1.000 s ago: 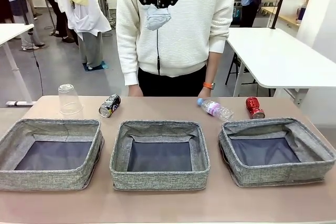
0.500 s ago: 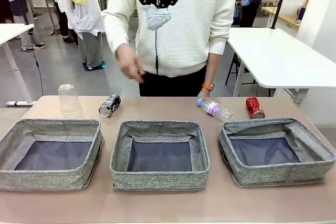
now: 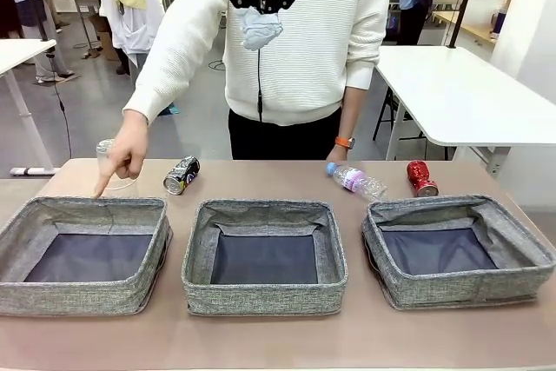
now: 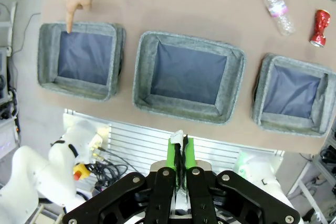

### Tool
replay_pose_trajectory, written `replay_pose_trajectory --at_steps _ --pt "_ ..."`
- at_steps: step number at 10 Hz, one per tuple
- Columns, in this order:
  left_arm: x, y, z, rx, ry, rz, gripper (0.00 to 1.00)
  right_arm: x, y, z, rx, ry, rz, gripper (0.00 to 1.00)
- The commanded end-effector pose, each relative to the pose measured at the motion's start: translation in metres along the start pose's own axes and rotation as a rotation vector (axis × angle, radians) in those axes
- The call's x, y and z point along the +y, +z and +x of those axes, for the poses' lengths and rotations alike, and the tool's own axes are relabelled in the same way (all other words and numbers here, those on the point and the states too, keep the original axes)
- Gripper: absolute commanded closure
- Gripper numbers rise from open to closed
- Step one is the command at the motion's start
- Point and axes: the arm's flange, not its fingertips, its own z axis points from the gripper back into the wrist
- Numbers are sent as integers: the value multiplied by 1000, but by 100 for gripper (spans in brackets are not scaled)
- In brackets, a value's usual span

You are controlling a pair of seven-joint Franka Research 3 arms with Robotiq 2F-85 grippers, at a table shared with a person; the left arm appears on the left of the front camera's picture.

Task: Sort the waste into the appropriate baskets.
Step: Place the picked waste into the Fabric basket indicated by the person.

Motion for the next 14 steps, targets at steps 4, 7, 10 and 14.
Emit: replay_pose_trajectory --at_steps 4,7,10,14 --pt "3 2 1 7 10 -11 95 1 -2 1 -9 26 18 0" --pt "20 -19 -4 -135 -116 -20 95 1 -2 1 -9 26 18 0" --pt "171 -163 -15 -123 -38 -31 95 1 -2 1 -9 26 18 0" --pt "314 -294 -31 61 130 -160 95 1 -2 1 -9 26 18 0"
